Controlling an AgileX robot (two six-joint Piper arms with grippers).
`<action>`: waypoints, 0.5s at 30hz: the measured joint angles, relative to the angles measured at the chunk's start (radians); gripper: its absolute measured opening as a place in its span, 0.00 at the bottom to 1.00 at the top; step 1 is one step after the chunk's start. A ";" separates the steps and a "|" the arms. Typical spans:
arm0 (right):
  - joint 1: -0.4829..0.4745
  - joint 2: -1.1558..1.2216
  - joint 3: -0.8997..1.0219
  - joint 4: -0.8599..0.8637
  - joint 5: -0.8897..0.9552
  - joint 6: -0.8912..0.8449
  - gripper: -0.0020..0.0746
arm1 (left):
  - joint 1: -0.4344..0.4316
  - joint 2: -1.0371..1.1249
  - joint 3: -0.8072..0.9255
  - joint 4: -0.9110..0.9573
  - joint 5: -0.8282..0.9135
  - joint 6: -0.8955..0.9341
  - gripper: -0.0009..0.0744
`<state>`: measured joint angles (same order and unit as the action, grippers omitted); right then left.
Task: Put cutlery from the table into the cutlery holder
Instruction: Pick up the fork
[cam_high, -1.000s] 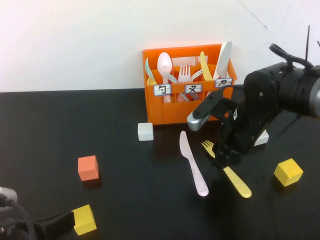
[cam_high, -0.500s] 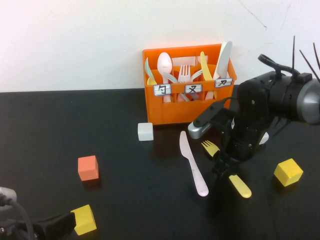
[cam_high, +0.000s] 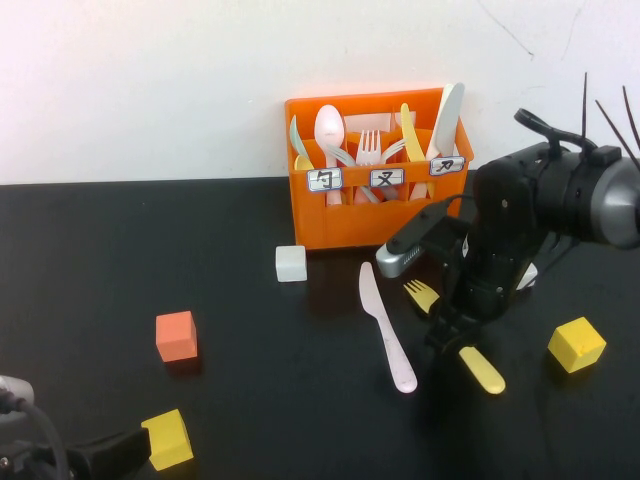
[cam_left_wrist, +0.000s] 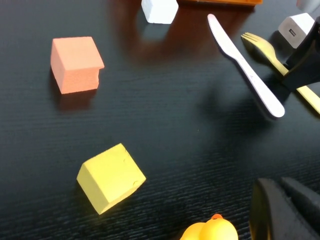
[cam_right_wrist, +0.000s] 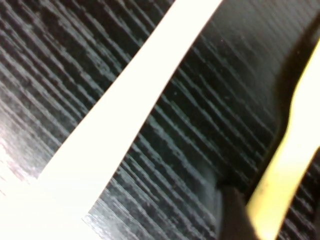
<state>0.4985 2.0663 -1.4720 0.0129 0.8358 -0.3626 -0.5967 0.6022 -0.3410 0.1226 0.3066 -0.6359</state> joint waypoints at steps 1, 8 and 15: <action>0.000 0.000 0.000 0.000 0.003 0.000 0.43 | 0.000 0.000 0.000 0.000 0.000 0.000 0.01; 0.000 0.002 -0.004 0.003 0.020 0.010 0.20 | 0.000 0.000 0.000 -0.002 -0.037 0.000 0.01; 0.000 -0.003 -0.004 0.004 0.020 0.028 0.20 | 0.000 0.000 0.000 -0.003 -0.039 0.000 0.01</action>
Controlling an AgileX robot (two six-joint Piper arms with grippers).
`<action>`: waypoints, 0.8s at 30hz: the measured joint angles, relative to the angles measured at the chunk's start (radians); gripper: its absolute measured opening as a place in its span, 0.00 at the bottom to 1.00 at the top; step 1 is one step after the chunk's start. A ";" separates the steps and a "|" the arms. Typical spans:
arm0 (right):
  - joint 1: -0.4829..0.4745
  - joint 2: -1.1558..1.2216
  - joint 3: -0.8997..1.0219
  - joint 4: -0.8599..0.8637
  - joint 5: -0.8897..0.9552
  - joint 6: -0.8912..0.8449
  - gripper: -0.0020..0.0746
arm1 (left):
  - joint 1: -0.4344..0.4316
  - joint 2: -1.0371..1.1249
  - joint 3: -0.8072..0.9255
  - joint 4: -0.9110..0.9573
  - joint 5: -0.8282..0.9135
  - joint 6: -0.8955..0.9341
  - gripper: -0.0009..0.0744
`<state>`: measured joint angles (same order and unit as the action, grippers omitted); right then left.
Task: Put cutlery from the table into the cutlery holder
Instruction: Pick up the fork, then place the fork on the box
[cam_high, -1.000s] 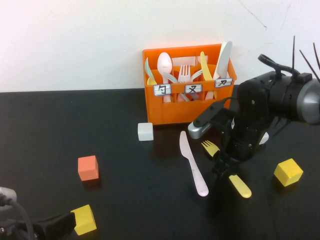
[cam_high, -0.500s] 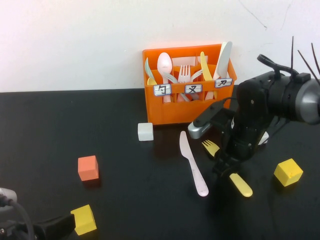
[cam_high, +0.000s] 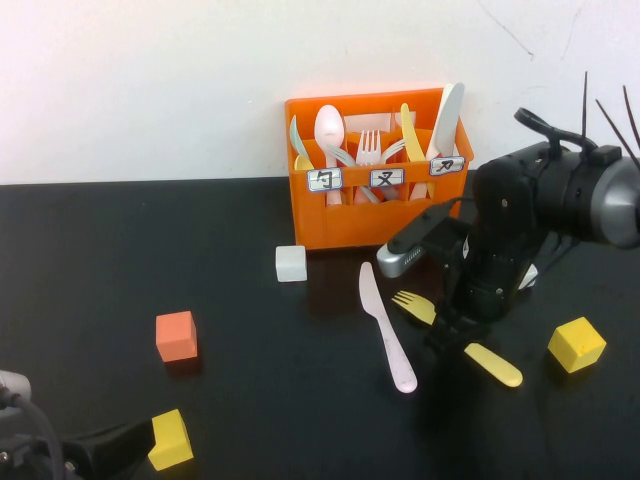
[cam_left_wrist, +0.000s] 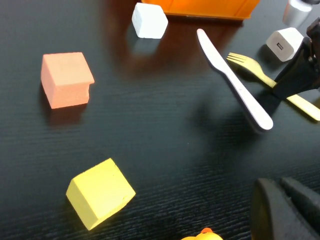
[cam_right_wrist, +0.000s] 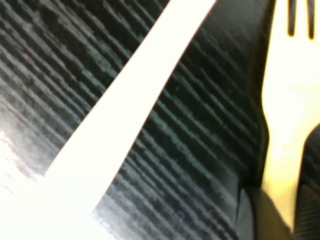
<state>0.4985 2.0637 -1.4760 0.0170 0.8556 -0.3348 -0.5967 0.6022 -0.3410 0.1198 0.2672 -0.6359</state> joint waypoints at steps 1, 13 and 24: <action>0.000 -0.002 0.002 0.002 0.000 0.000 0.20 | 0.000 0.000 0.000 -0.002 0.000 0.000 0.01; 0.000 -0.190 0.006 0.049 -0.016 0.003 0.20 | 0.000 0.000 0.000 -0.002 0.000 0.002 0.01; 0.000 -0.325 0.006 0.066 -0.301 0.003 0.20 | 0.000 0.000 0.000 -0.002 -0.002 0.010 0.01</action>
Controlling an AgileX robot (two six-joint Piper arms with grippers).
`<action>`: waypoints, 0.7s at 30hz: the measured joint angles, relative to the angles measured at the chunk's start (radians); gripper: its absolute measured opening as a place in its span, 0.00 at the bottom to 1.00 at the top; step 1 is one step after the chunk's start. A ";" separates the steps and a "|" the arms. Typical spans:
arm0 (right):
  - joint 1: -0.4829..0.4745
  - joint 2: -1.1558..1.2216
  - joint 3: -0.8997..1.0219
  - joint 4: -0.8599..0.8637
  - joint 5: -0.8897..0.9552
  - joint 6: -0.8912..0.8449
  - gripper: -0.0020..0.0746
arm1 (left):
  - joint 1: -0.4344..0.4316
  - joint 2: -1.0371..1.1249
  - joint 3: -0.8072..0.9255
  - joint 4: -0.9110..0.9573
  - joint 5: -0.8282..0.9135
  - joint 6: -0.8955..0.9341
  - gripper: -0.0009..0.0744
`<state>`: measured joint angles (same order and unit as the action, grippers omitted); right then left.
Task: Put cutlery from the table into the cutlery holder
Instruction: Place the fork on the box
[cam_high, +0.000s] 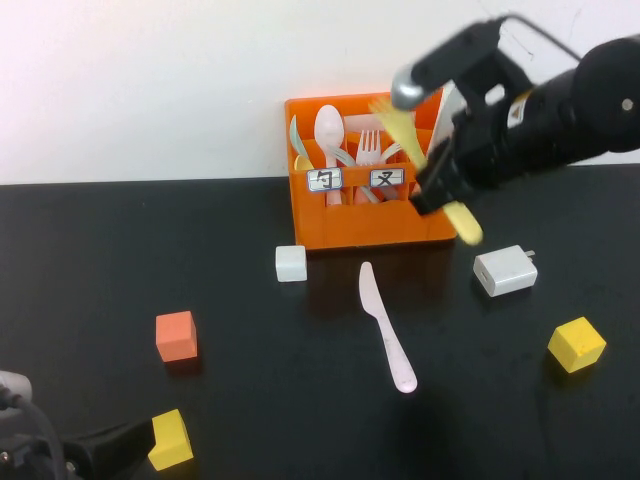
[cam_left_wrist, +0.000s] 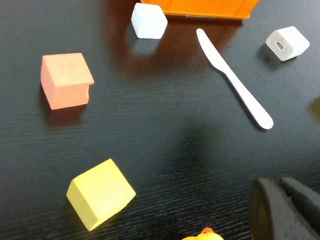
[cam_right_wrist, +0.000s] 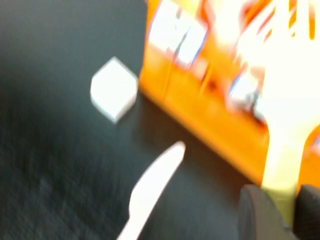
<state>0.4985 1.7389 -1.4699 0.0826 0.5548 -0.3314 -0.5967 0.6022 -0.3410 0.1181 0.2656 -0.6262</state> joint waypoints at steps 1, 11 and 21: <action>0.000 0.000 0.000 0.007 -0.029 0.001 0.20 | 0.000 0.000 0.000 0.000 0.000 0.002 0.01; 0.000 0.012 0.004 0.056 -0.436 0.001 0.20 | 0.000 0.000 0.000 0.000 -0.008 0.019 0.01; 0.000 0.090 0.006 0.073 -0.701 0.004 0.20 | 0.000 0.000 0.000 0.000 -0.024 0.019 0.01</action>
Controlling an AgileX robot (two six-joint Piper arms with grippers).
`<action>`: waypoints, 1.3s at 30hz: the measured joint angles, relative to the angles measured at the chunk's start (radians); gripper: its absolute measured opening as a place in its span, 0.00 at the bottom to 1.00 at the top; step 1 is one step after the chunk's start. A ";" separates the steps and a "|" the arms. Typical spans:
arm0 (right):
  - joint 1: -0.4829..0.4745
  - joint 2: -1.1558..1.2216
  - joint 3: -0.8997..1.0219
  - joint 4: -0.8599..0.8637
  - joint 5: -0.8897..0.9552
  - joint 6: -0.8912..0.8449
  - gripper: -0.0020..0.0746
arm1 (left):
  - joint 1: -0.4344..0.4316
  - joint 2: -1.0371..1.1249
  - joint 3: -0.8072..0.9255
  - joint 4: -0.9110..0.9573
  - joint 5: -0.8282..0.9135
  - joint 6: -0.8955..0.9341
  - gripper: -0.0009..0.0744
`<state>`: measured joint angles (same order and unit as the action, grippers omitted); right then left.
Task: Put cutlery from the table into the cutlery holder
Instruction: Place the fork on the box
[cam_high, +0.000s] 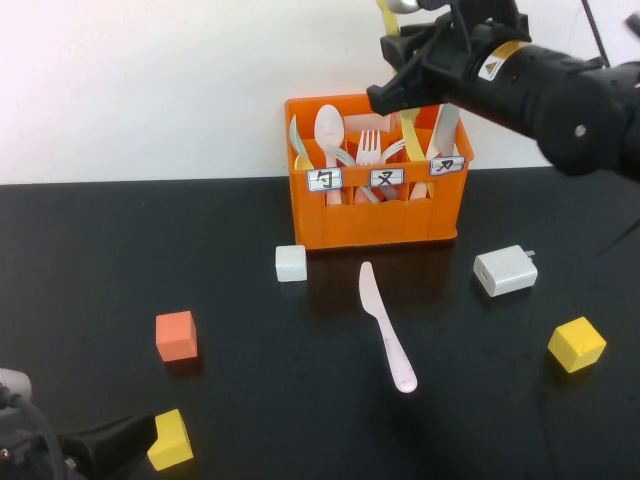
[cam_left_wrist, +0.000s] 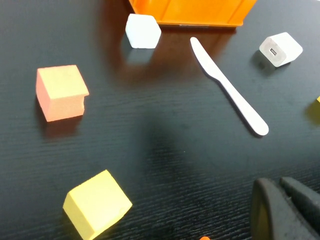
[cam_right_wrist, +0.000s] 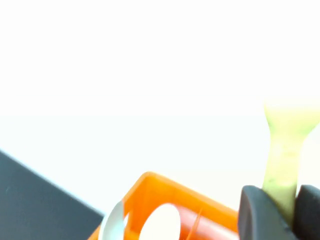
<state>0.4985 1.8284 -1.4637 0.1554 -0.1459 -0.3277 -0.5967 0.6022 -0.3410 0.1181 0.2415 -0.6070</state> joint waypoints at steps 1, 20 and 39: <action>0.000 0.010 0.000 0.001 -0.032 0.004 0.20 | 0.000 0.000 0.000 0.000 0.000 0.000 0.01; 0.000 0.216 -0.024 -0.054 -0.263 0.154 0.20 | 0.000 0.000 0.000 0.000 -0.002 0.000 0.01; 0.000 0.260 -0.024 -0.108 -0.307 0.154 0.33 | 0.000 0.000 0.000 0.000 -0.002 0.000 0.01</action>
<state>0.4985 2.0885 -1.4882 0.0472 -0.4533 -0.1734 -0.5967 0.6022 -0.3410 0.1177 0.2396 -0.6070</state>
